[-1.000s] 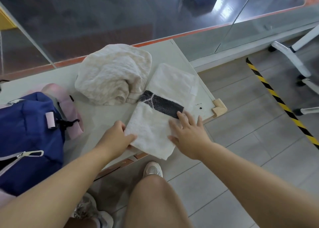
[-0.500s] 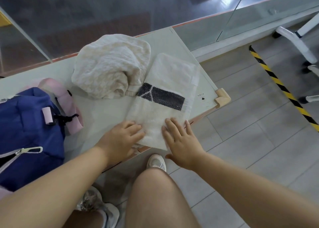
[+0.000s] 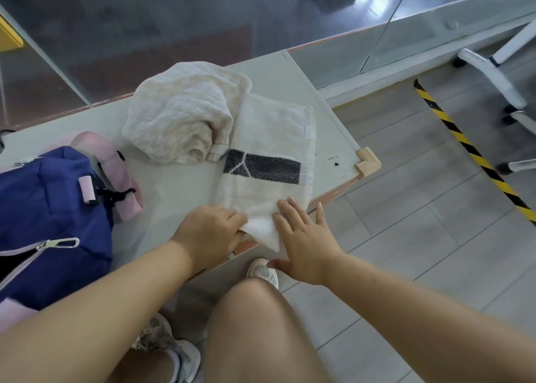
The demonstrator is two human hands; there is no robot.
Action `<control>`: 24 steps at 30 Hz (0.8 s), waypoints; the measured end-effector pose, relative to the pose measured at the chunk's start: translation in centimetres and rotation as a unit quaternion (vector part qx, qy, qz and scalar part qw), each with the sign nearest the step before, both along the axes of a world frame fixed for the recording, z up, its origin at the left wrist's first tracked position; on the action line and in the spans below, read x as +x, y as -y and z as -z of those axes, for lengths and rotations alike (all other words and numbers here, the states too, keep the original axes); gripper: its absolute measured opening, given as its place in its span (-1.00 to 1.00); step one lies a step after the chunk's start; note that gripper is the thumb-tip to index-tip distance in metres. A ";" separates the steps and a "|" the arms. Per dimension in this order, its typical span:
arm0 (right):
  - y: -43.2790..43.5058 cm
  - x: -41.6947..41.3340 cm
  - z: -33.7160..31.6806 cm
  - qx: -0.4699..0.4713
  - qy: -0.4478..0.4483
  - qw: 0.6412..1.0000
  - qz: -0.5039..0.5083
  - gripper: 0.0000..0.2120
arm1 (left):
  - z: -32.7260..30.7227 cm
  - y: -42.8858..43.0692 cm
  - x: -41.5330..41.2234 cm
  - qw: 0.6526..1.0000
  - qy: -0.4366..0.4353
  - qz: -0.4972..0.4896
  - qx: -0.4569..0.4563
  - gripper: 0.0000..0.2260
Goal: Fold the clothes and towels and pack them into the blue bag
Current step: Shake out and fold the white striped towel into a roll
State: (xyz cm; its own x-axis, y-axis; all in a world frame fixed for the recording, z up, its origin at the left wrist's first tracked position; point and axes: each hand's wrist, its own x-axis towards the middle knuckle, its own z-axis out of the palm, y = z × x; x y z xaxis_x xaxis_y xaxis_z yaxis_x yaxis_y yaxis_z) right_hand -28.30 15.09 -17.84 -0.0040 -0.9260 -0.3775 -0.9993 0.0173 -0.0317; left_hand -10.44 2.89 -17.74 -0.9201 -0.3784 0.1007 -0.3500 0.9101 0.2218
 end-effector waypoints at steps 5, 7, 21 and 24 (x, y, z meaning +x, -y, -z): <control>-0.9 0.6 -0.6 -0.117 -0.013 0.989 0.087 -0.20 | -2.6 -1.1 -2.0 0.999 -0.044 -0.014 0.012 -0.69; -0.9 0.3 -1.0 -0.176 -0.023 0.977 0.120 -0.38 | -3.5 -1.4 -2.6 0.998 -0.061 -0.022 0.015 -0.70; -3.8 -5.7 -5.3 -0.086 0.329 0.934 0.114 -0.83 | -6.7 -0.3 -0.5 0.944 0.020 -0.064 0.322 -0.81; -3.4 -6.6 -6.0 -0.062 0.423 0.880 0.206 -0.88 | -7.2 -0.1 -0.1 0.877 -0.021 -0.111 0.467 -0.61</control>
